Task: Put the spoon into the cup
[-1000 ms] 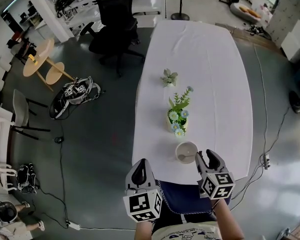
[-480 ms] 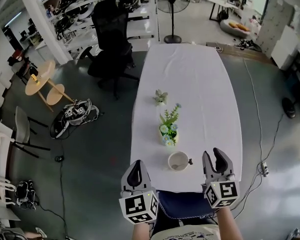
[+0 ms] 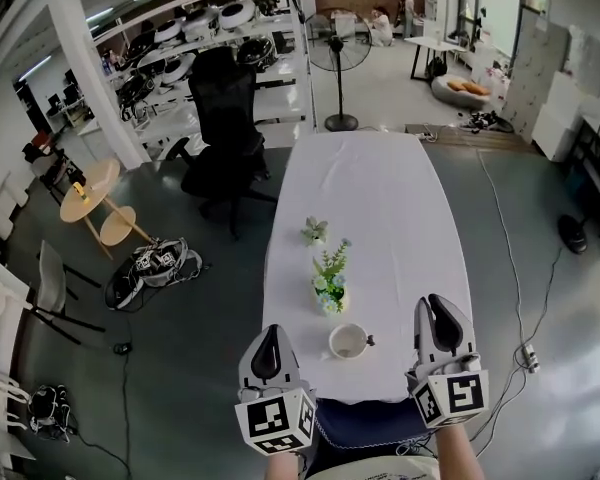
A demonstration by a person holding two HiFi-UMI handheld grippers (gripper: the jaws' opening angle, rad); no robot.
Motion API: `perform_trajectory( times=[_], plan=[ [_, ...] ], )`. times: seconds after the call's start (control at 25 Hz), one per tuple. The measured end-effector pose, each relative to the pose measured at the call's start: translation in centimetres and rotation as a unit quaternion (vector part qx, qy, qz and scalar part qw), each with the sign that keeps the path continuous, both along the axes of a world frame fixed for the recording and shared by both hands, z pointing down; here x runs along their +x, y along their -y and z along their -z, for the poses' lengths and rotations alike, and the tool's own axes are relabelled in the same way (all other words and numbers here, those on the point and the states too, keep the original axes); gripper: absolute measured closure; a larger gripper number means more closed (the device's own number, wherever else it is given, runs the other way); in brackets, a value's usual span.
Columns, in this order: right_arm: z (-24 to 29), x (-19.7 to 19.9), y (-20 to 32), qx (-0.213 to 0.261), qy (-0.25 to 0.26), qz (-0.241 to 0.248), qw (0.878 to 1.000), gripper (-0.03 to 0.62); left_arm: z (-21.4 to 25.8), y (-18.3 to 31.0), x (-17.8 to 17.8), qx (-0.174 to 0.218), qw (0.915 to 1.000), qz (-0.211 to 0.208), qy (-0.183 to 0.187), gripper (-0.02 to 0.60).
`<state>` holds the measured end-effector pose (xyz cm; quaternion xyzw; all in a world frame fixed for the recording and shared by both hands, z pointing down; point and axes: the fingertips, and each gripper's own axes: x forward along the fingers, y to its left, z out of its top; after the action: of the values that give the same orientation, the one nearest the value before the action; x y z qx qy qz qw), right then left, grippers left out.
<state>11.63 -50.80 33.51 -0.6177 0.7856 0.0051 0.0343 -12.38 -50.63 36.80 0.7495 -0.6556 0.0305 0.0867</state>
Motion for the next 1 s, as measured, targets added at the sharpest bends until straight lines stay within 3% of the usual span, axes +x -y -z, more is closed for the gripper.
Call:
perform_trajectory(
  times=[0.4, 1.0],
  plan=[
    [3.2, 1.2, -3.0, 0.027, 0.009, -0.020, 0.999, 0.570, 4.1, -2.8, 1.2, 0.044, 0.9990, -0.007, 0.006, 0.568],
    [3.3, 0.5, -5.4, 0.024, 0.013, -0.019, 0.999, 0.580, 5.2, -5.1, 1.0, 0.062, 0.9980, -0.011, 0.007, 0.568]
  ],
)
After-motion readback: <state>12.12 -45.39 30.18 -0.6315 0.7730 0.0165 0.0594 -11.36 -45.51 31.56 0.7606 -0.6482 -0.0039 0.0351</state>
